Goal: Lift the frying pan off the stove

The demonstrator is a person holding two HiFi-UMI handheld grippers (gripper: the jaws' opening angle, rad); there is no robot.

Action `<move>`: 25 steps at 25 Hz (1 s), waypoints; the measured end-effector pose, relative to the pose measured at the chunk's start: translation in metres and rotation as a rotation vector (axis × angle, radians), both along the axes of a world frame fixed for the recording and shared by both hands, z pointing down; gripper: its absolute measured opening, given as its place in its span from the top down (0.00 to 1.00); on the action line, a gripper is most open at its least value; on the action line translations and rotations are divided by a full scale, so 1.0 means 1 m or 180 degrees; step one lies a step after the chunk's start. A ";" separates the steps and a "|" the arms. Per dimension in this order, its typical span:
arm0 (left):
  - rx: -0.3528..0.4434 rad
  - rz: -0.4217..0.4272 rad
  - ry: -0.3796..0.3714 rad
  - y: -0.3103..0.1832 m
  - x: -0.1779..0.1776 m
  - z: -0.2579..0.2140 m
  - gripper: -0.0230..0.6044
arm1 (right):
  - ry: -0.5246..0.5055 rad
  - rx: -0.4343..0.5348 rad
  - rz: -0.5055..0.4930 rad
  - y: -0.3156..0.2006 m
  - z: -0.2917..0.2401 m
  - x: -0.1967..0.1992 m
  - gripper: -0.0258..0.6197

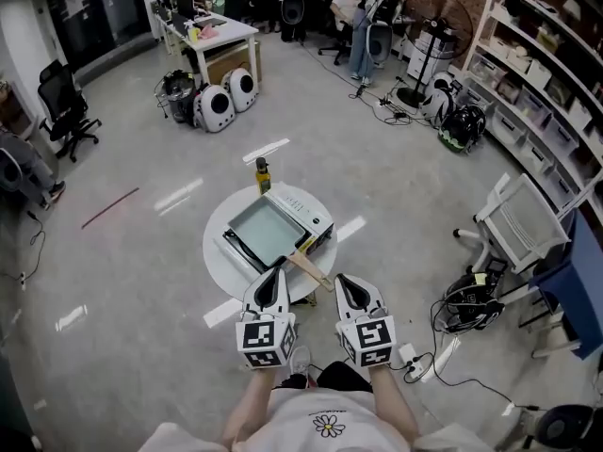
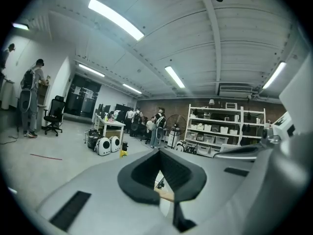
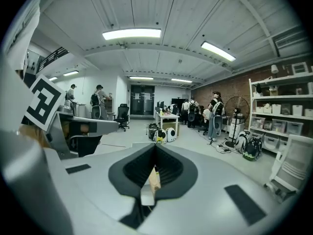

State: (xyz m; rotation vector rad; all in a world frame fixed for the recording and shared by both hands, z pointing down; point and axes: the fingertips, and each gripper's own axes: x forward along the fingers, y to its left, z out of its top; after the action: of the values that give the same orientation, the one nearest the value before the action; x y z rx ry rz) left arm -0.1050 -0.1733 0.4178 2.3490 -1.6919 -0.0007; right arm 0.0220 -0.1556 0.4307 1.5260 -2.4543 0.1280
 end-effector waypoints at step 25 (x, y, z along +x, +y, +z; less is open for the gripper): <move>-0.0136 -0.0351 0.0043 -0.007 0.018 0.014 0.97 | -0.0118 -0.0019 -0.0232 -0.026 0.006 0.020 0.96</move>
State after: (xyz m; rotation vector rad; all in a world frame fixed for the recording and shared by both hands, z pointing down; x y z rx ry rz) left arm -0.0870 -0.1806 0.4322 2.2177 -1.7944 -0.0003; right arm 0.0418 -0.1819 0.4362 1.4422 -2.5324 0.1513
